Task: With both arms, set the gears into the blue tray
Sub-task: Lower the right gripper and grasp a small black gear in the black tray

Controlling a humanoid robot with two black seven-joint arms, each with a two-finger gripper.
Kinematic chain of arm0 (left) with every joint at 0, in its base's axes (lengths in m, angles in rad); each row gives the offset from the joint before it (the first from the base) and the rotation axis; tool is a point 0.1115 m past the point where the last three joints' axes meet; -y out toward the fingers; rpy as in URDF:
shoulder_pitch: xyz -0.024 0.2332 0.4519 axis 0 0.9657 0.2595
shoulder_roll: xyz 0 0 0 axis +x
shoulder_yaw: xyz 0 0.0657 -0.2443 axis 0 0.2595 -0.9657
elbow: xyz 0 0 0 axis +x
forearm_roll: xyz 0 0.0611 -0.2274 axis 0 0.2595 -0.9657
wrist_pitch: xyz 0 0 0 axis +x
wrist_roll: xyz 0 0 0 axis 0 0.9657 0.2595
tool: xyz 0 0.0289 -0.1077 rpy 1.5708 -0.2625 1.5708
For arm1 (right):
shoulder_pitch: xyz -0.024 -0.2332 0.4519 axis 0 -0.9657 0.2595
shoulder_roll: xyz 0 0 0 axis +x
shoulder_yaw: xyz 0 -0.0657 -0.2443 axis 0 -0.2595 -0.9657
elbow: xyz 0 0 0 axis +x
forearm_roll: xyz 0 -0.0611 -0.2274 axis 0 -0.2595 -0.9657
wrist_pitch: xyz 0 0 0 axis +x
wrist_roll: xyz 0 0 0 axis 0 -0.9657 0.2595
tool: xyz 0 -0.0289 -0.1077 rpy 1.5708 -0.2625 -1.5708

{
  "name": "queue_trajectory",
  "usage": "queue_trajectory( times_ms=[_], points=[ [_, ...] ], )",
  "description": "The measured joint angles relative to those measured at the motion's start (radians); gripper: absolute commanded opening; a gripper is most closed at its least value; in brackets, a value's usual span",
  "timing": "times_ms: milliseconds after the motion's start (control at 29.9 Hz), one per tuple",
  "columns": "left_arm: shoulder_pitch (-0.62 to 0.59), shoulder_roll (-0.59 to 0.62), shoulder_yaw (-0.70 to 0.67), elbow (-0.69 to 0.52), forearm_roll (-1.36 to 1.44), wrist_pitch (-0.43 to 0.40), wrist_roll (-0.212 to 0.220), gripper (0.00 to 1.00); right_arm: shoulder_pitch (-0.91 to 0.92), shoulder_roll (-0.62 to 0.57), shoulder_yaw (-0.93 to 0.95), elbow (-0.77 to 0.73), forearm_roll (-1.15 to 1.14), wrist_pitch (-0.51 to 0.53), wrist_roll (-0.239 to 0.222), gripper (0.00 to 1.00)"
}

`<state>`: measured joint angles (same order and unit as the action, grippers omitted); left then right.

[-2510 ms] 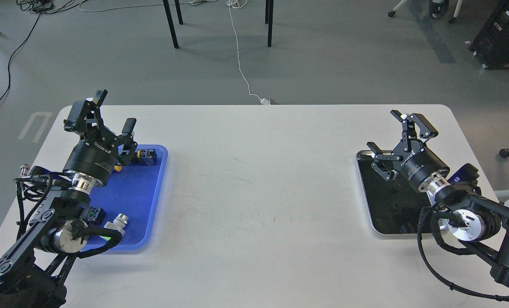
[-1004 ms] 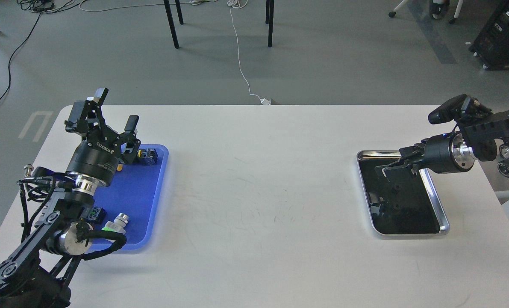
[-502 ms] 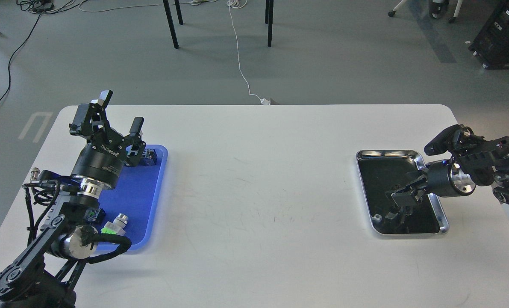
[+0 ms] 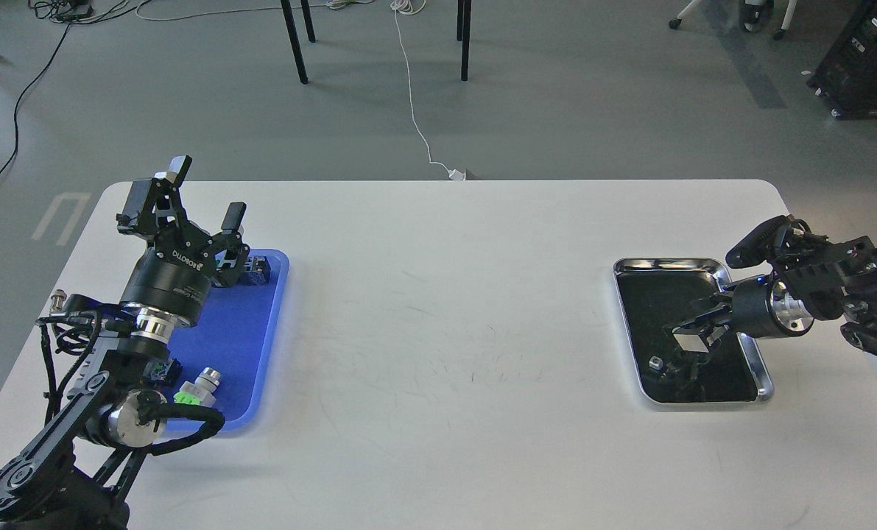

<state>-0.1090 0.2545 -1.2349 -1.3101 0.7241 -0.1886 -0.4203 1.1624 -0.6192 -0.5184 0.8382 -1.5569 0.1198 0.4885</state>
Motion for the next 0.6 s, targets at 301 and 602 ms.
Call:
queue_trajectory(
  times_ms=[301,602],
  points=[
    [0.002,-0.001,0.002,0.0,0.0,0.0,0.0,0.98,-0.013,0.02,-0.003,-0.02,0.0,0.0,0.0,0.51],
    [0.002,-0.006,0.002,0.0,0.0,-0.001,0.0,0.98,-0.023,0.021,-0.003,-0.035,0.0,-0.001,0.001,0.44]
  ],
)
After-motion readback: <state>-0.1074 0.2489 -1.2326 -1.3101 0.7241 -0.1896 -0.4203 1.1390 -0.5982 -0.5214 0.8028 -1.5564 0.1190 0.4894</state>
